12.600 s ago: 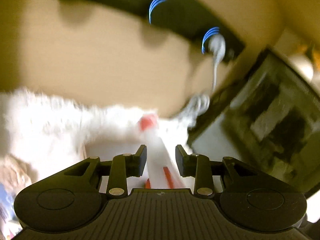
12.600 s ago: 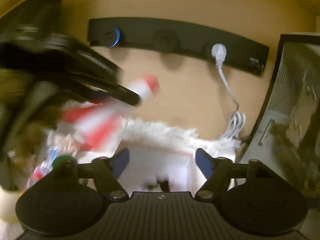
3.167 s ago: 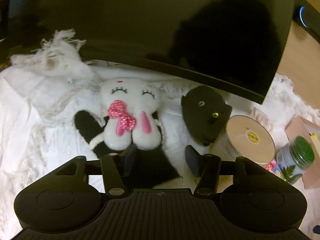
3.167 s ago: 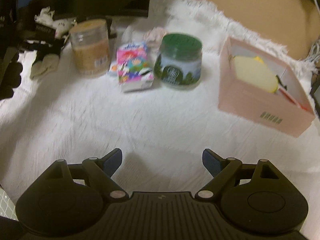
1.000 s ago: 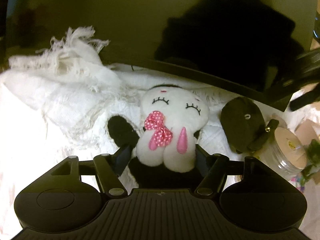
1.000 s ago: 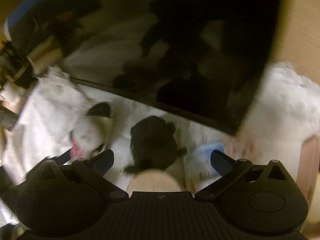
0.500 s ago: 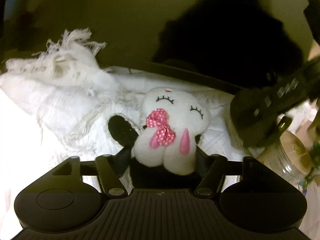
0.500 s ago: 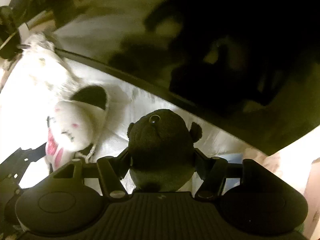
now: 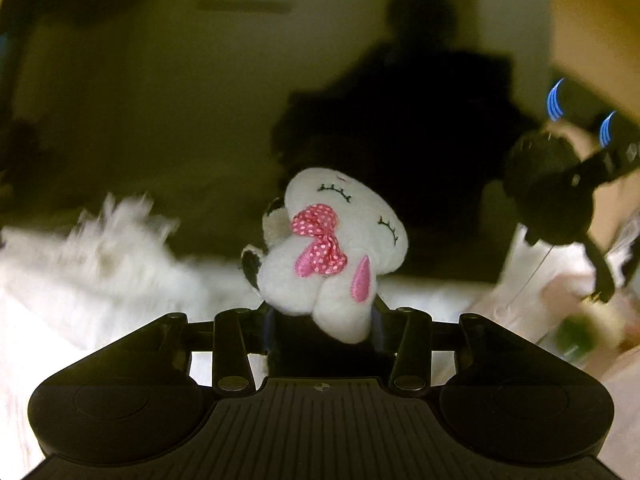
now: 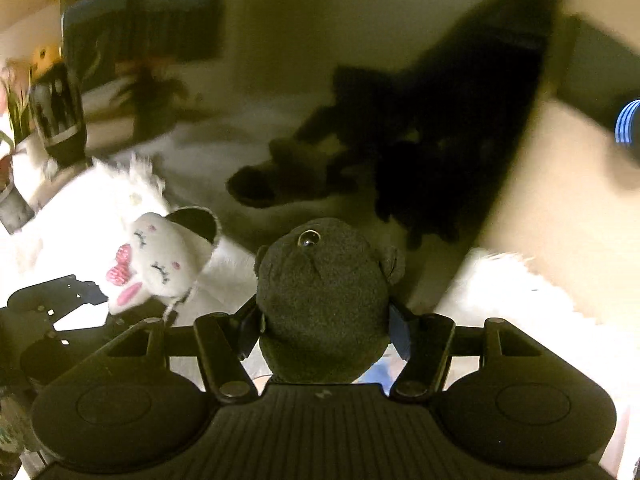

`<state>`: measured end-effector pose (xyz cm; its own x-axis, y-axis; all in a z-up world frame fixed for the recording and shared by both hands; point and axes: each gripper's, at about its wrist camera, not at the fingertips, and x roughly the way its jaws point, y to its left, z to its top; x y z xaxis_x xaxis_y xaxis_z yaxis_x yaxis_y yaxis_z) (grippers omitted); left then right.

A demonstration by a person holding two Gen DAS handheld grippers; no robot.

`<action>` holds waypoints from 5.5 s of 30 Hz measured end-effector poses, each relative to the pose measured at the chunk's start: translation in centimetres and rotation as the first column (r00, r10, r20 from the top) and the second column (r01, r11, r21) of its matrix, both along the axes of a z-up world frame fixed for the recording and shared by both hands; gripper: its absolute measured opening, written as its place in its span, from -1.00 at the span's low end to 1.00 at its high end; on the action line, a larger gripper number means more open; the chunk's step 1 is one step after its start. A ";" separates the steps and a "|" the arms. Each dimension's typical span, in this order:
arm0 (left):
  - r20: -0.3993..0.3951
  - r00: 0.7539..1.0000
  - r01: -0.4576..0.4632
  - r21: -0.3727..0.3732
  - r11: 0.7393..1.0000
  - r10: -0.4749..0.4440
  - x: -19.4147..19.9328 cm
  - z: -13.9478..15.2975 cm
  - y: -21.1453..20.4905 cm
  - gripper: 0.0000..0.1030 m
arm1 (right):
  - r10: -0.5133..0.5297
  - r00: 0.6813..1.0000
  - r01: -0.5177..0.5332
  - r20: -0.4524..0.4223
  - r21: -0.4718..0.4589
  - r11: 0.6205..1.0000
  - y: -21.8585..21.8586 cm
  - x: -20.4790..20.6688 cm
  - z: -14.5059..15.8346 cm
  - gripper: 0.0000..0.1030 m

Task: Organize soft objects
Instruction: 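Lift the bunny plush with the left gripper while the right lifts the bear toward the box, then lower the bunny into the pink box and open the left gripper while the right drops the bear in, then move the left gripper to the pink Kleenex tissue pack and grasp it, then lift the tissue pack with the left gripper while the right grasps the pink scrunchie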

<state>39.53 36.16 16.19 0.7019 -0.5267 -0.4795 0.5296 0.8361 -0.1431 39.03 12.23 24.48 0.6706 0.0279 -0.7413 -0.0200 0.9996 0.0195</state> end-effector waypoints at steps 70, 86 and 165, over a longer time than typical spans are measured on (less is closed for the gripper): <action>-0.427 0.903 -0.075 -0.047 0.996 0.048 -16.2 -6.7 -12.4 0.18 | -0.449 0.893 0.449 0.021 -0.006 0.893 -28.9 -22.2 -12.5 -0.03; -0.345 0.936 -0.096 -0.070 0.993 0.066 -14.0 -5.8 -15.5 0.18 | -0.504 0.862 0.506 0.053 -0.038 0.862 -26.4 -24.2 -12.0 0.54; -0.089 0.941 -0.296 0.252 0.921 0.326 -14.8 -10.0 -26.3 -0.39 | 0.041 0.998 -0.040 -0.051 0.020 0.999 -17.7 -26.8 -23.3 1.00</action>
